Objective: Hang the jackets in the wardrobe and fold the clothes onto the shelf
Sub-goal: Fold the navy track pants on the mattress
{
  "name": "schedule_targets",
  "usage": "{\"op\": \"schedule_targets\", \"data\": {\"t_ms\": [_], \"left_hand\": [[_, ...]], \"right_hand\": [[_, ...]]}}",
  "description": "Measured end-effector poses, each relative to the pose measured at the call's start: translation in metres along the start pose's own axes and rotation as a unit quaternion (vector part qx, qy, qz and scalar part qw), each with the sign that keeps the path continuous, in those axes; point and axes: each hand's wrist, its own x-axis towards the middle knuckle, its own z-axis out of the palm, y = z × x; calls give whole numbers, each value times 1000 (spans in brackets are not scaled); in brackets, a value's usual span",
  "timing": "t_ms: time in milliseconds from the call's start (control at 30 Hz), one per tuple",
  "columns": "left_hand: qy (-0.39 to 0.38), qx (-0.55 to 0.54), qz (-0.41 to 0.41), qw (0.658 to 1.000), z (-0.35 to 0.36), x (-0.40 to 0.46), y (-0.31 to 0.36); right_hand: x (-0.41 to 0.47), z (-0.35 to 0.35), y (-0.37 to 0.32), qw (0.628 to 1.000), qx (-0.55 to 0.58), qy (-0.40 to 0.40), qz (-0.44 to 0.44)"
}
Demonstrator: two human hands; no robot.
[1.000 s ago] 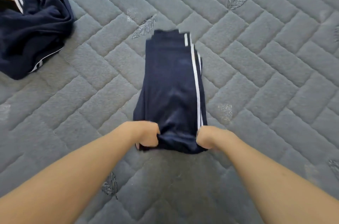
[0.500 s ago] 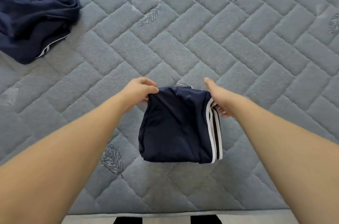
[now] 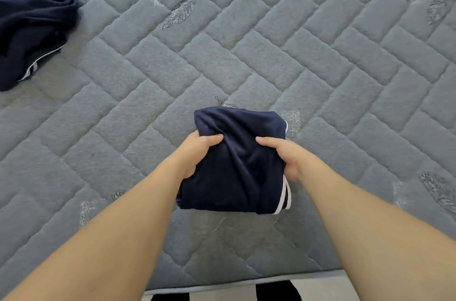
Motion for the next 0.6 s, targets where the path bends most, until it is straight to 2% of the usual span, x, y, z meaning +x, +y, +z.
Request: {"op": "schedule_targets", "data": {"t_ms": [67, 133, 267, 433, 600], "left_hand": [[-6, 11, -2, 1000, 10, -13, 17], [-18, 40, 6, 999, 29, -36, 41], [-88, 124, 47, 987, 79, -97, 91], [-236, 202, 56, 949, 147, -202, 131], [-358, 243, 31, 901, 214, -326, 136]], "right_hand": [[-23, -11, 2, 999, 31, -13, 7], [-56, -22, 7, 998, 66, 7, -9], [-144, -36, 24, 980, 180, 55, -62], [-279, -51, 74, 928, 322, 85, -170], [-414, -54, 148, 863, 423, 111, -253]]}}
